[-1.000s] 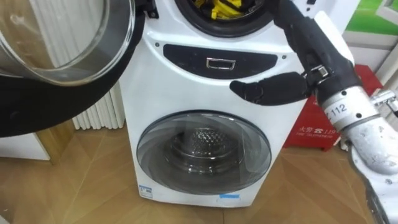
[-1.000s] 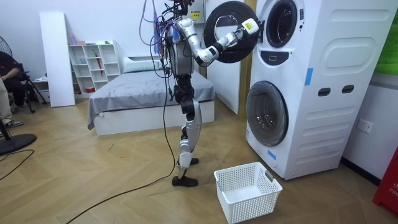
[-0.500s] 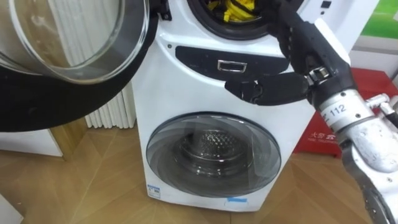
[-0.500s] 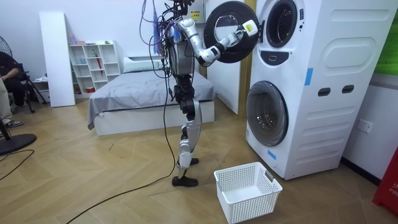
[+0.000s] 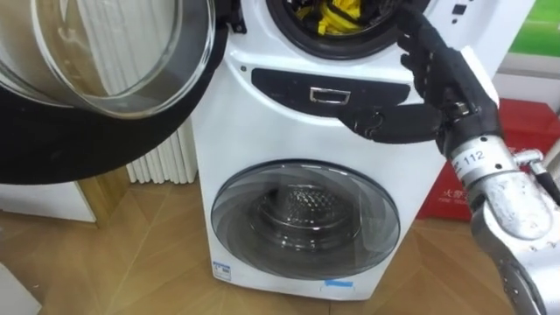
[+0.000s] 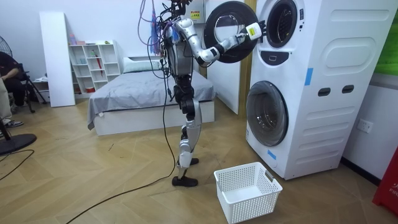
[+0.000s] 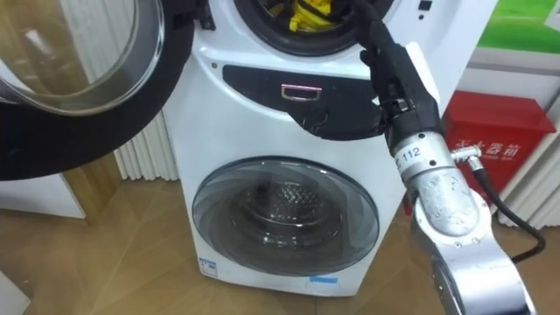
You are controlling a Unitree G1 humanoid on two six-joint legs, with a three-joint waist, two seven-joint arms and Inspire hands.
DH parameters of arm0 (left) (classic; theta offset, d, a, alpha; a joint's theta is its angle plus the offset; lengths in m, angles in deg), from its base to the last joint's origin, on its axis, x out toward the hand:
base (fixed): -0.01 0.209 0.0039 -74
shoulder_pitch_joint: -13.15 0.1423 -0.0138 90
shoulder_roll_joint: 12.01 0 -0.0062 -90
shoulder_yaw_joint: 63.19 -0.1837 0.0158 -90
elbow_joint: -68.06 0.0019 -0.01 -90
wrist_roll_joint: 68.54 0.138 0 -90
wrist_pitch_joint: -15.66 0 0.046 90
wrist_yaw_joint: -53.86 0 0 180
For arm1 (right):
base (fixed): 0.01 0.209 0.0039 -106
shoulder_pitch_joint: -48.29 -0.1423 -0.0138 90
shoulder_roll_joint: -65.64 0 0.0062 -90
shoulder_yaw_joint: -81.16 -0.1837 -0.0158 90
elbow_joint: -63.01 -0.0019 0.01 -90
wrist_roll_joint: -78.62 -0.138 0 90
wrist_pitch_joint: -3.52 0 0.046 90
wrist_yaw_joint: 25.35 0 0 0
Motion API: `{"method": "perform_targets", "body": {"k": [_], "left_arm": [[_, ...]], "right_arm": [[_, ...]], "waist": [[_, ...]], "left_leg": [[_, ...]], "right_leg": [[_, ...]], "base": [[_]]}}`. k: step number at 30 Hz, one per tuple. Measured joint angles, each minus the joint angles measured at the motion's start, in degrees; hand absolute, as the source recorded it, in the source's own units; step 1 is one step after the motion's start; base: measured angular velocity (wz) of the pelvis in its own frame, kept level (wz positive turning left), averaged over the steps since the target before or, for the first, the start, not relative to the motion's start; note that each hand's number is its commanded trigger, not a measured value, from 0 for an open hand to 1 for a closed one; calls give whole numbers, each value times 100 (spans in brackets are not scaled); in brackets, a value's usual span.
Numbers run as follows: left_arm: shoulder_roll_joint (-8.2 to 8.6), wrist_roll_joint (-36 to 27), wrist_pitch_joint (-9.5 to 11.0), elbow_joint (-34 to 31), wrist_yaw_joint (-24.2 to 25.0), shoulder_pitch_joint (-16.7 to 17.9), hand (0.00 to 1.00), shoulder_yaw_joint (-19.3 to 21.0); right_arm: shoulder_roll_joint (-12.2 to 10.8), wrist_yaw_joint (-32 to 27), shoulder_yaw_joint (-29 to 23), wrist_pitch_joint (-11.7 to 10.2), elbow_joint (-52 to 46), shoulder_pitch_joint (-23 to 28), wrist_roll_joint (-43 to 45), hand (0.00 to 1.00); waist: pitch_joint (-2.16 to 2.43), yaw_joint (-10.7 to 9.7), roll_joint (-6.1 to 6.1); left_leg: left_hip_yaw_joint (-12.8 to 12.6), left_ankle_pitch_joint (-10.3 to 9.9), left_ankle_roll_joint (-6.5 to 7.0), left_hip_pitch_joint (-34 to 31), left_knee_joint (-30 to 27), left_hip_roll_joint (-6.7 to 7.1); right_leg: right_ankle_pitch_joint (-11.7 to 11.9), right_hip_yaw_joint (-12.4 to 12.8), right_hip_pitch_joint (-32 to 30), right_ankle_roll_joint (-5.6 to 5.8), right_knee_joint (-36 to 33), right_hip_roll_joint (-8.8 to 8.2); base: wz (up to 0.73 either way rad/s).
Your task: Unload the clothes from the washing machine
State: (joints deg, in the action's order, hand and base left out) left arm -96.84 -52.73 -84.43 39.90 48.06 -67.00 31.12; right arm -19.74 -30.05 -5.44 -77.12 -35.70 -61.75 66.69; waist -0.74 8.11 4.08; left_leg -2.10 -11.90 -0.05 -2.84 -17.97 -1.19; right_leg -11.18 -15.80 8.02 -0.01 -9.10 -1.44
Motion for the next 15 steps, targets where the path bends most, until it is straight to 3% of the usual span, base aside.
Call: {"method": "perform_targets", "body": {"k": [4, 6, 11, 12, 13, 14, 15], "left_arm": [[32, 3, -31, 30, 0, 123, 0, 6], [65, -4, -65, 21, 0, 161, 0, -4], [68, -5, -66, 146, 0, 165, 0, 6], [63, -5, -63, 145, 0, 244, 0, 14], [54, -14, -62, 144, 1, 278, 0, 14], [40, -4, -61, 114, 1, 326, 0, 10], [58, -2, -58, 79, 2, 339, 0, 17]], "right_arm": [[-209, 50, 0, -105, 316, 6, 219, 0], [-337, 37, 0, -120, 544, 5, 196, 0], [-384, -80, 10, -131, 804, 3, 95, 0], [-386, -82, 23, -133, 799, 1, 32, 0], [-387, -88, 23, -132, 799, 2, -31, 0], [-362, -102, -17, -132, 801, 1, -104, 0], [-278, -138, -85, -125, 801, 0, -143, 0]], "waist": [[13, 33, -74], [9, 58, -83], [37, 187, -32], [48, 202, 16], [12, 197, 135], [25, 149, 181], [45, 171, 276]], "left_leg": [[5, -251, -7, -397, -938, -118], [12, -253, -8, -461, -1185, -122], [-15, -244, -25, -481, -1020, -111], [9, -201, -86, -555, -1088, -86], [13, -202, -139, -614, -1111, -32], [50, -143, -204, -838, -825, 101], [27, 96, -215, -1063, -436, 109]], "right_leg": [[-215, 152, -80, -69, -346, 71], [-315, 161, -75, -88, -516, 46], [-659, 197, -254, -213, -881, -76], [-677, 241, -241, -238, -882, -92], [-694, 341, -235, -255, -885, -104], [-768, 551, -234, -221, -851, -110], [-806, 666, -221, -185, -819, -119]], "base": [[9], [7], [21], [22], [50], [59], [51]]}}
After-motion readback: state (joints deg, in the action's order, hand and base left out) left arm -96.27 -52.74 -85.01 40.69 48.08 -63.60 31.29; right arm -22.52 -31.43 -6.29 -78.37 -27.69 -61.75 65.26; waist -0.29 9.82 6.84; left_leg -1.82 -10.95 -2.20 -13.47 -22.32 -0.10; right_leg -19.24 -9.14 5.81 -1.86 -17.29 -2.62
